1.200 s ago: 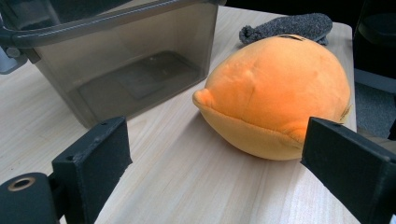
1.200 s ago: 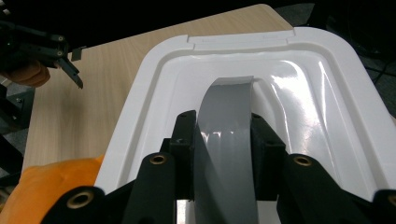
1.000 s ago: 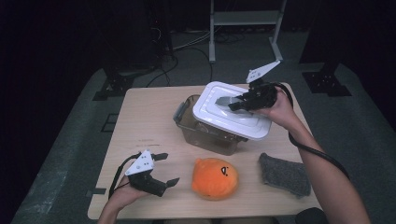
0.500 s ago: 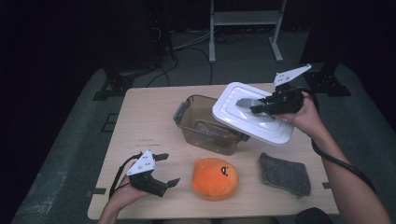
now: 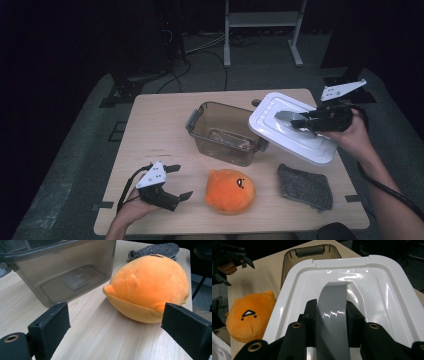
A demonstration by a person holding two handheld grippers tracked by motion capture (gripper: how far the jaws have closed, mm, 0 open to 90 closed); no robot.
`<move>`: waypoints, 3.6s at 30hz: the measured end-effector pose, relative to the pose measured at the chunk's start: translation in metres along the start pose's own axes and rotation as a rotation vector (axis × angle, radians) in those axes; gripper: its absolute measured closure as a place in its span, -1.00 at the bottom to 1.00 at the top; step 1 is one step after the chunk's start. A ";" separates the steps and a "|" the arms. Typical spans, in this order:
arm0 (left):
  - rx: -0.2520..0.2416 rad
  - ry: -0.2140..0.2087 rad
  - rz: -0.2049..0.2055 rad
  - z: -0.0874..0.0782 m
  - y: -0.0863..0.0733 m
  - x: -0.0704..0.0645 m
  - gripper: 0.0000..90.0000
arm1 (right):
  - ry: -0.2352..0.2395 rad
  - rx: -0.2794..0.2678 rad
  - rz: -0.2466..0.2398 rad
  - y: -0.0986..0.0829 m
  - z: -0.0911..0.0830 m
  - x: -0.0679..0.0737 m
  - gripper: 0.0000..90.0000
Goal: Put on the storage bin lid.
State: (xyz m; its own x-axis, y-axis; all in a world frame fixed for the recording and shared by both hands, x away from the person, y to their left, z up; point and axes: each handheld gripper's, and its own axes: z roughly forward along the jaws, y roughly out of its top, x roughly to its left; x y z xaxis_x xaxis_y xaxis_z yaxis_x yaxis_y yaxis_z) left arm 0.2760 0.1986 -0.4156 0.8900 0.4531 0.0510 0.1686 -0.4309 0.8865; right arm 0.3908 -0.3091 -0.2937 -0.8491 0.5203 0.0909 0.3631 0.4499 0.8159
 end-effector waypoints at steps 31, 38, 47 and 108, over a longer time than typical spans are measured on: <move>0.002 0.000 -0.001 0.000 0.000 0.001 -0.84 | -0.045 -0.004 0.125 -0.090 -0.034 -0.009 0.48; 0.003 -0.003 0.002 0.001 0.001 -0.001 -0.84 | -0.053 -0.008 0.147 -0.103 -0.034 -0.011 0.48; 0.002 -0.003 0.000 0.001 0.000 0.000 -0.84 | -0.044 0.031 0.176 -0.123 -0.015 -0.017 0.48; 0.001 -0.002 -0.002 -0.002 -0.001 0.001 -0.84 | 0.019 -0.031 0.054 -0.062 0.006 0.030 -0.38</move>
State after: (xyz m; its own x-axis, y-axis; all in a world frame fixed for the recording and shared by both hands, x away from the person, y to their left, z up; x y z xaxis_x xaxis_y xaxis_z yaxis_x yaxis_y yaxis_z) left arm 0.2757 0.2006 -0.4153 0.8904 0.4525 0.0486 0.1706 -0.4309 0.8861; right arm 0.3455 -0.3169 -0.3454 -0.8356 0.5296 0.1457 0.3968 0.3985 0.8269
